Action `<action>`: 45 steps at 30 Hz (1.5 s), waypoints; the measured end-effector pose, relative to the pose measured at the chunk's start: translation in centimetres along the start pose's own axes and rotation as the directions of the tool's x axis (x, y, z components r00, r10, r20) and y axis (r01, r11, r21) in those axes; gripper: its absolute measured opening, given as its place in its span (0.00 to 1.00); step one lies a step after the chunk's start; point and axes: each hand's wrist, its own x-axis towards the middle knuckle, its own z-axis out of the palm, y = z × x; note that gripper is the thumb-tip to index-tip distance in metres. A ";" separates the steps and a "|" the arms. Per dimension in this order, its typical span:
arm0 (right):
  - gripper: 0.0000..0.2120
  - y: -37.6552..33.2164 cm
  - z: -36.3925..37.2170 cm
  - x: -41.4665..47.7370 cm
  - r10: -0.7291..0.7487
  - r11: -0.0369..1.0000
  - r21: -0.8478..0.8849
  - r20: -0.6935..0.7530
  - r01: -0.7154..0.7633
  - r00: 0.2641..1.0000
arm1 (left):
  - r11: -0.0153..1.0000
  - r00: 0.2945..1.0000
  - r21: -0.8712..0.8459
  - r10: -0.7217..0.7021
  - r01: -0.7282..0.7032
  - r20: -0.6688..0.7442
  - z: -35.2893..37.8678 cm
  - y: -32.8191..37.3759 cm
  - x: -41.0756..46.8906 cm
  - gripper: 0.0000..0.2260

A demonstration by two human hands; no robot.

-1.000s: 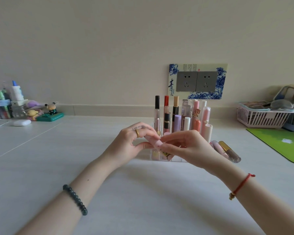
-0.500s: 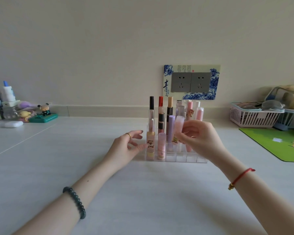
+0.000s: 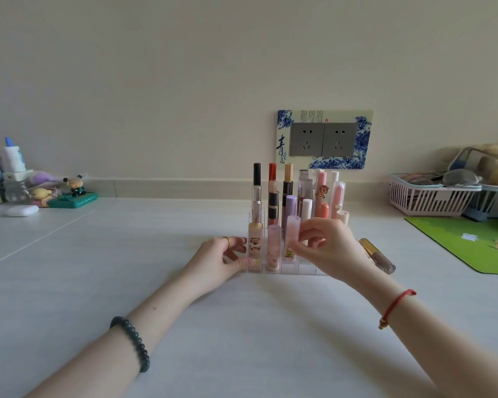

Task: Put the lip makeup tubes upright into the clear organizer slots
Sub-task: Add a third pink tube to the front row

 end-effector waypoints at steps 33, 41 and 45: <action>0.12 -0.2 -0.2 -0.3 0.035 0.966 -0.256 0.079 -0.014 0.996 | 1.000 1.000 0.006 0.006 -0.006 0.008 -0.1 -0.1 0.1 0.17; 0.13 -0.3 -0.3 -0.2 0.012 0.971 -0.241 0.054 0.001 0.998 | 1.000 1.000 -0.002 -0.002 0.002 0.014 0.0 -0.2 0.1 0.18; 0.13 -0.2 -0.2 -0.3 0.032 0.969 -0.245 0.051 -0.019 0.998 | 1.000 1.000 0.002 -0.004 0.004 0.017 0.0 -0.2 0.1 0.19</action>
